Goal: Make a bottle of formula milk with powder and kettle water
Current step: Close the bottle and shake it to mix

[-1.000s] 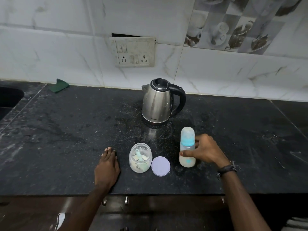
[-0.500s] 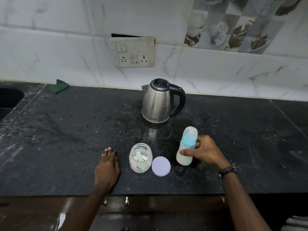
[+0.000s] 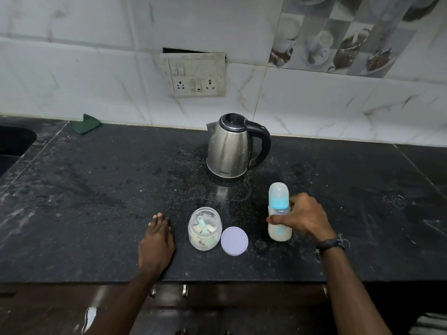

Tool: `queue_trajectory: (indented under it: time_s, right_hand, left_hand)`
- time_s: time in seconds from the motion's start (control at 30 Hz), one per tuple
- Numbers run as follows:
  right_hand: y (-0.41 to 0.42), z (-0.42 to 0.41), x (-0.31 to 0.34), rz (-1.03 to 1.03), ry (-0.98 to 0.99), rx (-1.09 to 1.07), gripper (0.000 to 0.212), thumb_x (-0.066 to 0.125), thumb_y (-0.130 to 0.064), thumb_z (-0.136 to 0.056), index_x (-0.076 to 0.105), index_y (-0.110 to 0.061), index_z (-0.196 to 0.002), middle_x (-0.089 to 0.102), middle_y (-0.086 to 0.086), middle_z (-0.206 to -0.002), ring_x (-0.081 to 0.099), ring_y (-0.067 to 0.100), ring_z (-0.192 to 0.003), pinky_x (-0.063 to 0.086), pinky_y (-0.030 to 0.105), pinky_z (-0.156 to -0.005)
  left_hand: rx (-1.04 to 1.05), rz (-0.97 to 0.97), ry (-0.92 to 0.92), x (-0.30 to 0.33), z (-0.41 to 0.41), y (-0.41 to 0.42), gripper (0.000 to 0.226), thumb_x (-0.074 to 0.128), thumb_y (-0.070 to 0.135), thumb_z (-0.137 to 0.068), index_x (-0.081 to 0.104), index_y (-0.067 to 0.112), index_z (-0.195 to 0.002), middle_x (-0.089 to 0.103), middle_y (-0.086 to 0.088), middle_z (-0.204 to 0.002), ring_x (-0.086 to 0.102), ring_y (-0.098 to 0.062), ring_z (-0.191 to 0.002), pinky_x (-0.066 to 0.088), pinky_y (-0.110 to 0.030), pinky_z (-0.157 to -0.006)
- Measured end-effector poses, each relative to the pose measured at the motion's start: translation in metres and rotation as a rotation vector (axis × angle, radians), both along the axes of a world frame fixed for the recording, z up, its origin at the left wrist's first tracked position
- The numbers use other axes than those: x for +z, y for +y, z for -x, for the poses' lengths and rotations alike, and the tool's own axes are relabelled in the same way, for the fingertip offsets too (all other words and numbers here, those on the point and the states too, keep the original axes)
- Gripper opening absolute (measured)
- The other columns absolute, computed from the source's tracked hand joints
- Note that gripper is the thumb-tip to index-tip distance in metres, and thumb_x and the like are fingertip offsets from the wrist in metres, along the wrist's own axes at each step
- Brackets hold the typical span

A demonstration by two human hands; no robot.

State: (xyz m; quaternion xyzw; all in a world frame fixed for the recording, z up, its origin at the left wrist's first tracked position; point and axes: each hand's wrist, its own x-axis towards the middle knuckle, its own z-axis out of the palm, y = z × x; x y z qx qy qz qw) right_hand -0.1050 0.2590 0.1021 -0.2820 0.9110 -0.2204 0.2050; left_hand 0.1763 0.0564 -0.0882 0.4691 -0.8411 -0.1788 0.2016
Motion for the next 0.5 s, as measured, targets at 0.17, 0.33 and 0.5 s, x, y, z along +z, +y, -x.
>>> queue_trajectory:
  time_s: [0.17, 0.33, 0.5]
  right_hand:
    - [-0.001, 0.005, 0.007, 0.044, -0.134, 0.031, 0.048, 0.089, -0.048, -0.046, 0.076, -0.017, -0.08, 0.076, -0.002, -0.08, 0.073, 0.016, -0.077, 0.059, 0.042, -0.078]
    - [-0.002, 0.008, 0.007, 0.069, -0.108, 0.019, 0.042, 0.092, -0.036, -0.051, 0.076, -0.018, -0.087, 0.076, -0.004, -0.086, 0.072, 0.015, -0.081, 0.058, 0.041, -0.081]
    - [-0.002, 0.007, 0.007, 0.039, -0.027, 0.009, 0.047, 0.09, -0.044, -0.05, 0.074, -0.02, -0.088, 0.073, -0.001, -0.086, 0.07, 0.017, -0.08, 0.057, 0.039, -0.075]
  left_hand:
    - [-0.002, 0.008, 0.008, 0.001, 0.001, 0.001, 0.034, 0.061, 0.007, -0.093, 0.064, 0.0, -0.127, 0.055, -0.018, -0.142, 0.051, -0.032, -0.135, 0.047, -0.047, -0.104]
    - [-0.002, 0.005, 0.005, 0.002, 0.0, 0.001, 0.035, 0.061, 0.007, -0.094, 0.064, 0.001, -0.127, 0.055, -0.017, -0.143, 0.049, -0.032, -0.136, 0.047, -0.047, -0.105]
    - [0.002, 0.002, 0.005, 0.001, 0.0, 0.001, 0.034, 0.061, 0.008, -0.093, 0.064, 0.002, -0.127, 0.055, -0.016, -0.143, 0.05, -0.031, -0.135, 0.048, -0.047, -0.104]
